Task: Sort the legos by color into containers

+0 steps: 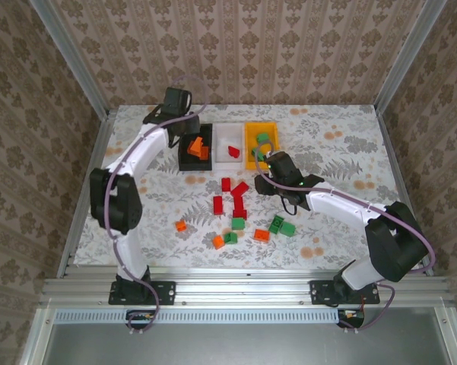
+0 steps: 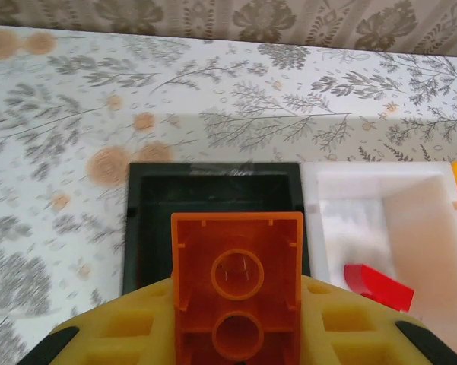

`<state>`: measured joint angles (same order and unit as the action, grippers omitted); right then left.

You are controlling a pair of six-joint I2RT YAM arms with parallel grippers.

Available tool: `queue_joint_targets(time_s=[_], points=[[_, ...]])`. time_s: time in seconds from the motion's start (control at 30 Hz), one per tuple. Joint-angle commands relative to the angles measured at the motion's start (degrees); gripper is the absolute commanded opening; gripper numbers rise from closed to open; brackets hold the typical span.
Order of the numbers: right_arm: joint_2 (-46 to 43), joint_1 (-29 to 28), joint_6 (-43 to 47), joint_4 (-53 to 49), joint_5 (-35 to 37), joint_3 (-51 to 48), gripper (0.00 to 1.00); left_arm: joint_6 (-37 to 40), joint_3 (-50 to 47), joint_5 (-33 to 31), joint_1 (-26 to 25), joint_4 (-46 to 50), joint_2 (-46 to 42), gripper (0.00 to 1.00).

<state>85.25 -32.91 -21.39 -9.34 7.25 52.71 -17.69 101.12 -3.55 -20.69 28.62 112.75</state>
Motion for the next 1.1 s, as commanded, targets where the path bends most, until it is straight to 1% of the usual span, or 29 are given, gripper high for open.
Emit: queue_joint_targets(time_s=[0.0, 0.07, 0.13, 0.27, 0.37, 0.47, 0.6, 0.67, 0.73, 0.8, 0.9, 1.0, 1.07], points=[[0.87, -0.40, 0.30, 0.09, 0.86, 0.34, 0.48, 2.86, 6.84, 4.16, -0.07, 7.86, 7.05, 0.22], [0.92, -0.40, 0.38, 0.11, 0.92, 0.38, 0.48, 2.84, 9.75, 5.48, -0.05, 9.26, 10.26, 0.22], [1.04, -0.40, 0.44, 0.03, 1.17, 0.37, 0.49, 2.59, 10.52, 6.40, -0.15, 9.48, 11.90, 0.23], [0.71, -0.40, 0.40, 0.03, 1.02, 0.30, 0.49, 2.02, 9.15, 7.13, -0.17, 8.59, 12.97, 0.24], [0.83, -0.39, 0.34, 0.11, 0.86, 0.36, 0.49, 1.96, 8.24, 7.16, -0.20, 8.39, 12.94, 0.27], [0.71, -0.42, 0.35, -0.04, 0.86, 0.37, 0.48, 2.04, 7.51, 7.33, -0.23, 8.03, 12.66, 0.33], [0.49, -0.48, 0.36, -0.20, 0.93, 0.40, 0.49, 2.12, 7.28, 7.42, -0.40, 8.47, 12.17, 0.48], [0.11, -0.49, 0.34, -0.21, 1.18, 0.29, 0.49, 2.26, 6.75, 7.81, -0.56, 8.42, 11.47, 0.51], [-0.17, -0.49, 0.35, -0.24, 1.37, 0.20, 0.49, 2.57, 6.64, 6.80, -0.83, 9.02, 10.82, 0.58], [-0.48, -0.47, 0.26, -0.32, 1.37, 0.18, 0.49, 2.58, 6.04, 6.99, -0.88, 8.97, 9.63, 0.59], [-1.12, -0.49, 0.29, -0.58, 2.18, 0.11, 0.49, 2.50, 3.80, 7.55, -1.06, 8.08, 5.46, 0.62], [-1.49, -0.44, -0.44, -1.58, 3.02, 0.37, 0.50, 2.21, -0.71, 7.26, -1.49, 6.37, -1.56, 0.64], [-1.99, -0.49, -2.06, -2.78, 3.39, 0.17, 0.54, 1.26, -6.67, 6.90, -1.79, 4.15, -8.09, 0.67]])
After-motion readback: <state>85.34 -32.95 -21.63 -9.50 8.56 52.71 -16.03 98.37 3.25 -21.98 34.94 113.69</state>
